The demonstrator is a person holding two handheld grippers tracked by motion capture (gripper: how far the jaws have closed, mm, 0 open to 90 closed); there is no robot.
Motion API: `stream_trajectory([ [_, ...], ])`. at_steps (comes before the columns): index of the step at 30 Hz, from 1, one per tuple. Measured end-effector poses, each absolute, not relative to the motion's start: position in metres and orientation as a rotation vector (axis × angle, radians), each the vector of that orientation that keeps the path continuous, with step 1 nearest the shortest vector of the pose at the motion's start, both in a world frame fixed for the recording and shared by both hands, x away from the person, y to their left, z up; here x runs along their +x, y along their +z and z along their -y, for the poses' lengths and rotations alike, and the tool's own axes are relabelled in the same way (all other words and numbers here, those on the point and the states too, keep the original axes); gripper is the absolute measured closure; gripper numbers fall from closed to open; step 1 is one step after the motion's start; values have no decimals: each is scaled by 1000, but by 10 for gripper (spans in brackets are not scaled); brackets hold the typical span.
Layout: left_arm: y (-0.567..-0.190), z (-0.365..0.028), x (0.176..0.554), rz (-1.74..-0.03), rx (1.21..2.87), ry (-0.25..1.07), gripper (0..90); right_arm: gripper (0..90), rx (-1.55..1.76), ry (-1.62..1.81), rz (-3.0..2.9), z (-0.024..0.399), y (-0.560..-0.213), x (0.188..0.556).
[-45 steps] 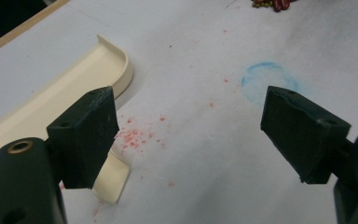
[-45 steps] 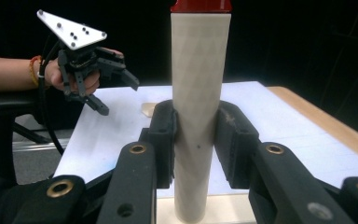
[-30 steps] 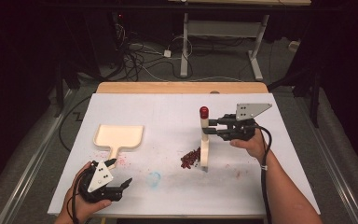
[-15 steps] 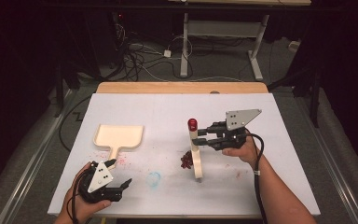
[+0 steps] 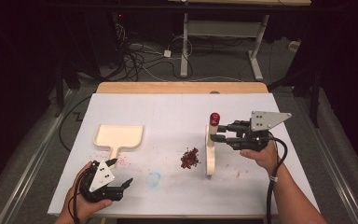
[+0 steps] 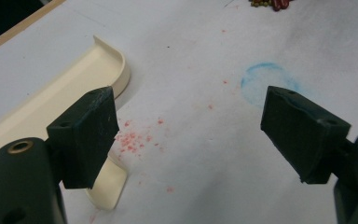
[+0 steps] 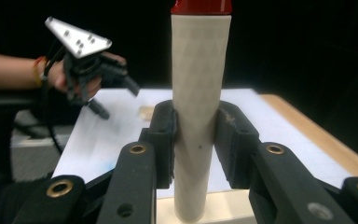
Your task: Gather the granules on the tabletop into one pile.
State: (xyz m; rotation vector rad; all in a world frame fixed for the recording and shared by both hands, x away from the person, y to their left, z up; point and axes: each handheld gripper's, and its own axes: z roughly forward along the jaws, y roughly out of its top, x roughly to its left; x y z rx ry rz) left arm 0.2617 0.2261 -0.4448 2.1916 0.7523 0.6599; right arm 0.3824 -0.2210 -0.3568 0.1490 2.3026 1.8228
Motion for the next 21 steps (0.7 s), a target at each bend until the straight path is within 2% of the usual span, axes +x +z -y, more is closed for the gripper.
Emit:
stream_trajectory([
  [12, -443, -225, 266, -740, 2186, 662, 181, 702, 464, 1693, -2116, 255, -342, 335],
  [21, -442, -222, 267, -723, 2181, 660, 181, 702, 716, 1457, -2020, 275, -338, 296],
])
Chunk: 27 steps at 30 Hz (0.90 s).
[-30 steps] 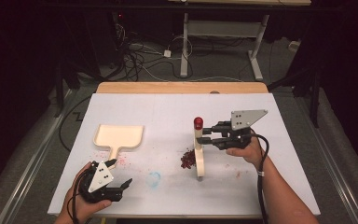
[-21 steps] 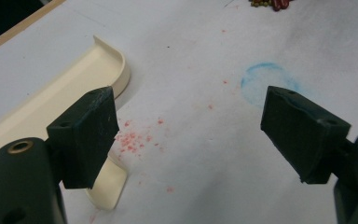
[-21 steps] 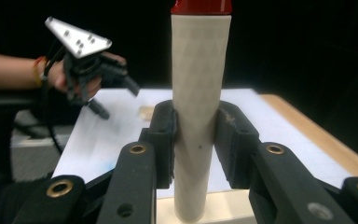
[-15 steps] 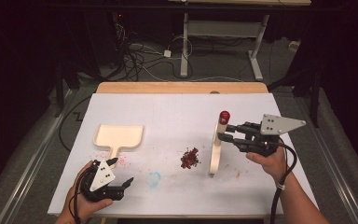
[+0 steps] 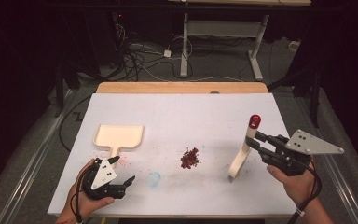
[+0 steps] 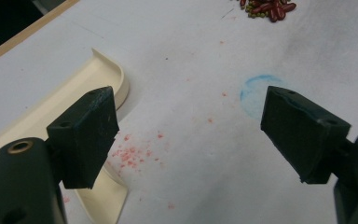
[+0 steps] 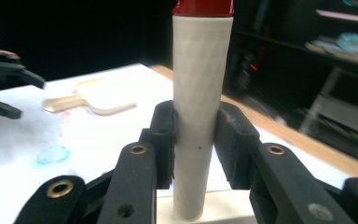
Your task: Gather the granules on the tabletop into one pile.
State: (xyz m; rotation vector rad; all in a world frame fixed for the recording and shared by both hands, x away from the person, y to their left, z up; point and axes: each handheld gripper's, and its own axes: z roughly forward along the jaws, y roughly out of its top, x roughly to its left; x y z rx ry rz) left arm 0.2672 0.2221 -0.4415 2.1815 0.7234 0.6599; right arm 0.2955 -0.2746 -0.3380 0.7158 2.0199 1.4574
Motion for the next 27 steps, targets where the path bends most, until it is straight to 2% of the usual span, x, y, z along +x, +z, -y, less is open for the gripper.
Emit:
stream_trajectory([
  [6, -441, -222, 267, -717, 2180, 660, 181, 701, 941, 1271, -1980, 280, -334, 271],
  [11, -441, -221, 268, -714, 2183, 656, 181, 698, 1046, 1207, -2025, 281, -340, 269],
  [21, -442, -214, 272, -705, 2198, 645, 181, 701, 1124, 1144, -2026, 268, -354, 315],
  [27, -443, -215, 271, -710, 2197, 641, 181, 695, 1174, 1044, -1998, 256, -364, 356],
])
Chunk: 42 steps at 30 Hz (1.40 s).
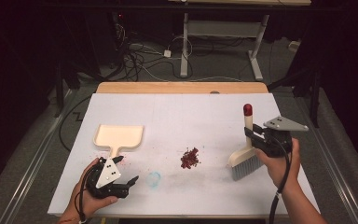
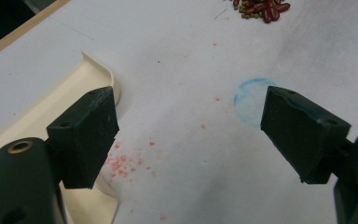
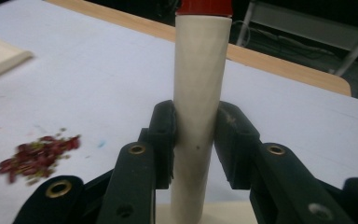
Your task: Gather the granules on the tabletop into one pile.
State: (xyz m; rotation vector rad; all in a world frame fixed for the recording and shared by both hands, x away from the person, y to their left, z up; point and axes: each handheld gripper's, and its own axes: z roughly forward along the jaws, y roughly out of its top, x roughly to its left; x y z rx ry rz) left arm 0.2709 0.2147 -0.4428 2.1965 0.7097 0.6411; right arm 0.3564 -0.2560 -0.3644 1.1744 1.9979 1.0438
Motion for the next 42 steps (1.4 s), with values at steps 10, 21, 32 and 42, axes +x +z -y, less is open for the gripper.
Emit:
stream_trajectory([
  [10, -443, -220, 268, -725, 2183, 647, 181, 655, 1342, 887, -1928, 271, -380, 413],
  [21, -442, -219, 267, -733, 2163, 656, 176, 535, 1187, 1105, -1884, 279, -389, 396],
  [32, -439, -215, 262, -722, 2144, 699, 173, 328, 828, 1333, -1926, 277, -378, 327],
  [42, -440, -202, 256, -712, 2148, 788, 165, 229, 724, 1286, -1910, 279, -407, 266],
])
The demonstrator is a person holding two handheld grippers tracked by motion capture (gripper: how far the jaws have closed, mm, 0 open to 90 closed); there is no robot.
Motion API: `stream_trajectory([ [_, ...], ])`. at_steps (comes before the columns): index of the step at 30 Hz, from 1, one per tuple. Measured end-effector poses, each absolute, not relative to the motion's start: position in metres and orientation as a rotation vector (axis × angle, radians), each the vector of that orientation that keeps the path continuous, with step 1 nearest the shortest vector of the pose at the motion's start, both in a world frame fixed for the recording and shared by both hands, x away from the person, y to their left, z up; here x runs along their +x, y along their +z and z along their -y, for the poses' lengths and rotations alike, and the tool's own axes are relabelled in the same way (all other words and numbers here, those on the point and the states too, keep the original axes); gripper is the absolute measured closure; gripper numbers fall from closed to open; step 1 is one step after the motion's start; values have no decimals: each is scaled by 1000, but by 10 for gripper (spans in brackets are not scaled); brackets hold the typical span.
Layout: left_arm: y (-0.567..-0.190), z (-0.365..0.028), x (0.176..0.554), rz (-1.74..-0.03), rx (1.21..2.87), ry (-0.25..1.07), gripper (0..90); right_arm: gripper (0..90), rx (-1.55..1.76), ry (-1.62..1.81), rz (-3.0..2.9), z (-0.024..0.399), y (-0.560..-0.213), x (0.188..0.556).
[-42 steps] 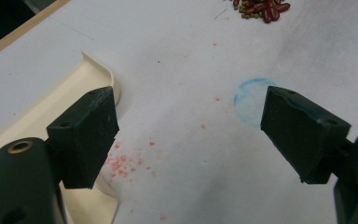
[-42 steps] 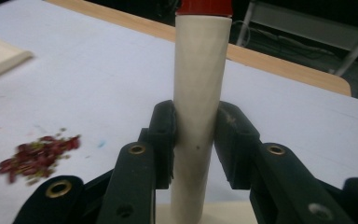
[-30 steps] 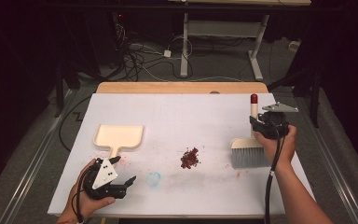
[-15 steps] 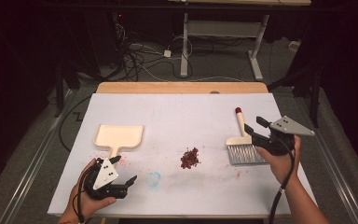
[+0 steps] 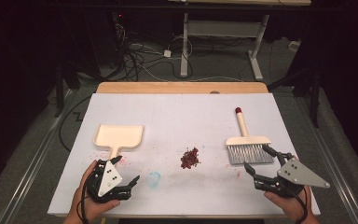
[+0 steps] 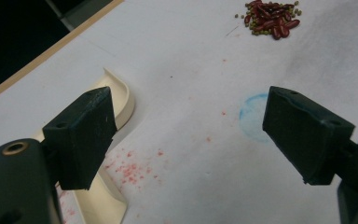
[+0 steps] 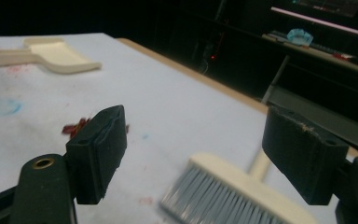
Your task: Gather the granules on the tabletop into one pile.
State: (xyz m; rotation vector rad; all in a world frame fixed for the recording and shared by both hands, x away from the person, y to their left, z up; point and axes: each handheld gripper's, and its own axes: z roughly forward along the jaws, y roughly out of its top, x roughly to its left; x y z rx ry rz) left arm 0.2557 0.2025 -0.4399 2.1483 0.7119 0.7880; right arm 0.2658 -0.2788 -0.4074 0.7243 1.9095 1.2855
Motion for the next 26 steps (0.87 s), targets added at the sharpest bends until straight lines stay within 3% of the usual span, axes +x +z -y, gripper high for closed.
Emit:
stream_trajectory([
  [4, -441, -200, 254, -700, 2158, 798, 165, 224, 727, 1240, -1934, 278, -419, 258],
  [26, -439, -191, 258, -689, 2173, 782, 165, 214, 734, 1245, -1883, 278, -414, 254],
])
